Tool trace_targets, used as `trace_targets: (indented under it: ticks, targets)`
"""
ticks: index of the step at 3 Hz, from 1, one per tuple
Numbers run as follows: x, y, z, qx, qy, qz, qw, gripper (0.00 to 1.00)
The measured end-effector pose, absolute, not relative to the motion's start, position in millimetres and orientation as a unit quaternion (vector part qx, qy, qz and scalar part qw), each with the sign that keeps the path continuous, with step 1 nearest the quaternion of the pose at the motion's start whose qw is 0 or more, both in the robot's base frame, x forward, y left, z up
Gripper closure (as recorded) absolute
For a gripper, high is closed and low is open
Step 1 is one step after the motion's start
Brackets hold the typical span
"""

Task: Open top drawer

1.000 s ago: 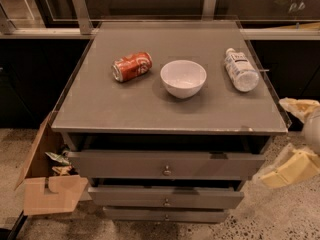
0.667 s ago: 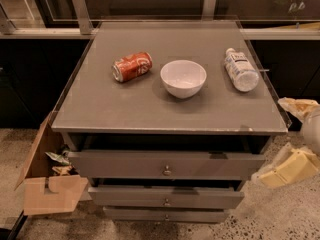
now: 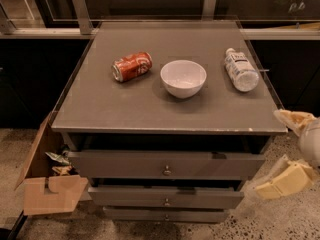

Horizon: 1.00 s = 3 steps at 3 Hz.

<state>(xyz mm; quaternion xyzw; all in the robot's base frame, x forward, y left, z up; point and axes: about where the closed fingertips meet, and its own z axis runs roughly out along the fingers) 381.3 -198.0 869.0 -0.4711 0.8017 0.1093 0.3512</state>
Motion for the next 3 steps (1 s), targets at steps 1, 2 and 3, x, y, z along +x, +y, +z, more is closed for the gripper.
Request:
trace_targets:
  ticks: [1,2,3]
  targets:
    - [368,-192,849,-0.451,0.806,0.123,0.363,0.00]
    - [357,-186,827,-0.444,0.801,0.134,0.377,0.00]
    - [354,-175,806,-0.443,0.795,0.154,0.384,0.00]
